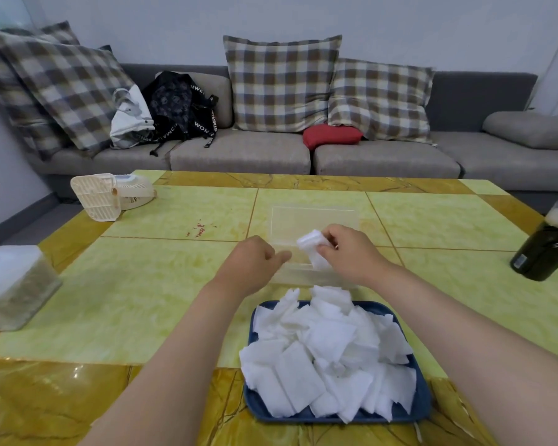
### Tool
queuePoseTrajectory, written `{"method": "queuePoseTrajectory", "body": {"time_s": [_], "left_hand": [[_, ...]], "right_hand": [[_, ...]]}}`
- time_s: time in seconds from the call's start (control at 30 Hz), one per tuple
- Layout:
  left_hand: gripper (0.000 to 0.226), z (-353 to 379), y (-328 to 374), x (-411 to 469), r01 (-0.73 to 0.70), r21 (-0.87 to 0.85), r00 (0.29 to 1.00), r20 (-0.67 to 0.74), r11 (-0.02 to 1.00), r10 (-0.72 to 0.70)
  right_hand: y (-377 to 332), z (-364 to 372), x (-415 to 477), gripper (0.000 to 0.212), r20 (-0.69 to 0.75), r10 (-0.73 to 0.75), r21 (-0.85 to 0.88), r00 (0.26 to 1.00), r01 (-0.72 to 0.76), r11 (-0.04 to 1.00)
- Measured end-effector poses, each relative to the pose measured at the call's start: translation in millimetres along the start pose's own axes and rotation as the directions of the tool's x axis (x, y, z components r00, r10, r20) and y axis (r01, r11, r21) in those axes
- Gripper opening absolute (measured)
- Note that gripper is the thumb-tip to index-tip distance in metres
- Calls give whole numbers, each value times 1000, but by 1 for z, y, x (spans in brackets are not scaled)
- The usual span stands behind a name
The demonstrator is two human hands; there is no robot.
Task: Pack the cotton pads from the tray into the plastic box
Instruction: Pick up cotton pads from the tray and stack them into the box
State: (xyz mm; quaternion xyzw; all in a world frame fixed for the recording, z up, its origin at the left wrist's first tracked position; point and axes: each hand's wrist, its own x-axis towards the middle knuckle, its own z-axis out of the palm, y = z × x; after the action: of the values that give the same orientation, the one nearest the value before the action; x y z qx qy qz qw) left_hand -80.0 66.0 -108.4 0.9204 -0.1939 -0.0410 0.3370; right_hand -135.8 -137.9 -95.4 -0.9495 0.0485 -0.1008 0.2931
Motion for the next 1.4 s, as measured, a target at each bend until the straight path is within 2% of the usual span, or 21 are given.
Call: {"method": "queuePoseTrajectory", "body": {"time_s": [0.1, 0.17, 0.23, 0.33, 0.47, 0.6, 0.67, 0.73, 0.8, 0.9, 1.07, 1.23, 1.4], "left_hand": [[11, 0, 1, -1, 19, -96, 996, -86, 995, -27], [40, 1, -2, 0, 63, -143, 996, -52, 988, -71], [56, 3, -2, 0, 127, -235, 992, 32, 964, -122], [58, 7, -2, -1, 149, -306, 988, 89, 940, -127], [57, 9, -2, -2, 117, -269, 992, 86, 956, -97], [49, 10, -6, 0, 81, -251, 994, 97, 965, -58], [50, 9, -7, -1, 55, -218, 995, 88, 974, -36], [49, 10, -8, -1, 14, -160, 998, 63, 987, -4], [45, 10, -8, -2, -19, -119, 1000, 18, 993, 21], [35, 10, -4, -2, -39, -144, 998, -46, 989, 32], [28, 8, 1, -4, -12, -219, 1000, -29, 976, 6], [35, 7, 0, -2, -44, -74, 997, -59, 996, 40], [25, 8, 5, -2, -167, 96, 985, -26, 981, 170]], "right_hand": [[2, 4, 1, 14, 16, 53, -26, 998, -53, 998], [-1, 6, 3, 17, 12, 83, -51, 996, -83, 995], [-7, 8, 6, 26, -3, 125, -105, 992, -125, 987], [-22, 13, 10, 41, 13, 198, -188, 980, -192, 963], [-37, 23, 12, 37, 45, 309, -271, 950, -286, 919], [-50, 29, 16, 36, 97, 414, -169, 905, -395, 903], [-55, 28, 16, 35, 174, 418, -18, 891, -422, 906], [-58, 20, 14, 32, 265, 447, 169, 854, -498, 851], [-59, 14, 13, 30, 317, 476, 232, 820, -554, 800], [-56, 13, 12, 23, 325, 483, 191, 814, -556, 809], [-58, 21, 10, 20, 364, 434, 192, 824, -522, 831], [-47, 25, 15, 15, 332, 421, 189, 844, -497, 847], [-41, 26, 9, 26, 340, 319, 267, 885, -415, 870]]}}
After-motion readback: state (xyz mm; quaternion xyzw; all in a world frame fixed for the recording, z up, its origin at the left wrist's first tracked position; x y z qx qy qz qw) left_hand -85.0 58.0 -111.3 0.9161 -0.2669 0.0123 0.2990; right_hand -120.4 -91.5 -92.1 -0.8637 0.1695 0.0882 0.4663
